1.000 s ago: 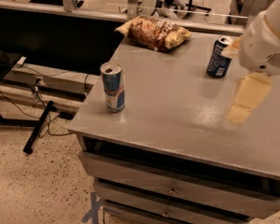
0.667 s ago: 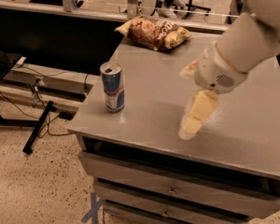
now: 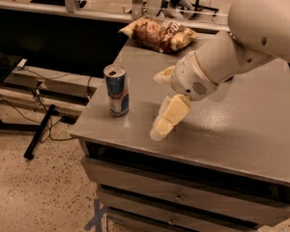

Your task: Move redbull can near pepsi can

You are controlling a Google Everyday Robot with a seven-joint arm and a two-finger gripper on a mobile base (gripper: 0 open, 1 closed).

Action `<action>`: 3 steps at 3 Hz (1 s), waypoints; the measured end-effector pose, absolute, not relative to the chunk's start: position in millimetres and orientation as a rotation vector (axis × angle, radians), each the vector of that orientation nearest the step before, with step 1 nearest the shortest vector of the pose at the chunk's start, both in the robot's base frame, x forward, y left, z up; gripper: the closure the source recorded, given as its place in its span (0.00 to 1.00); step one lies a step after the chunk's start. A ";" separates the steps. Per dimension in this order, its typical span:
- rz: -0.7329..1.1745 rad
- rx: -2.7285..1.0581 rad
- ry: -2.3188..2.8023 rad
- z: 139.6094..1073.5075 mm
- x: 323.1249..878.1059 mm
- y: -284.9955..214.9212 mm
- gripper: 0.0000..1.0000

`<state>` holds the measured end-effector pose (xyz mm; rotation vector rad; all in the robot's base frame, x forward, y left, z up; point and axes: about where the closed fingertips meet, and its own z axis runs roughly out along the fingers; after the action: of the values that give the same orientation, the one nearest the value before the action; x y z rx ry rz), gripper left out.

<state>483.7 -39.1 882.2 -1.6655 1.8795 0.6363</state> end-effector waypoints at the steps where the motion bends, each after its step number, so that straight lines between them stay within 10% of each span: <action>1: 0.750 -1.548 1.775 893.6 495.9 -21.4 0.00; 3: 0.954 -1.352 1.604 905.2 506.4 12.7 0.00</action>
Offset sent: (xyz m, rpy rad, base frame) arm 0.0290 0.0432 0.0393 0.5286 0.0053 -0.0481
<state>506.4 12.7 905.2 -1.3522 1.6043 0.9536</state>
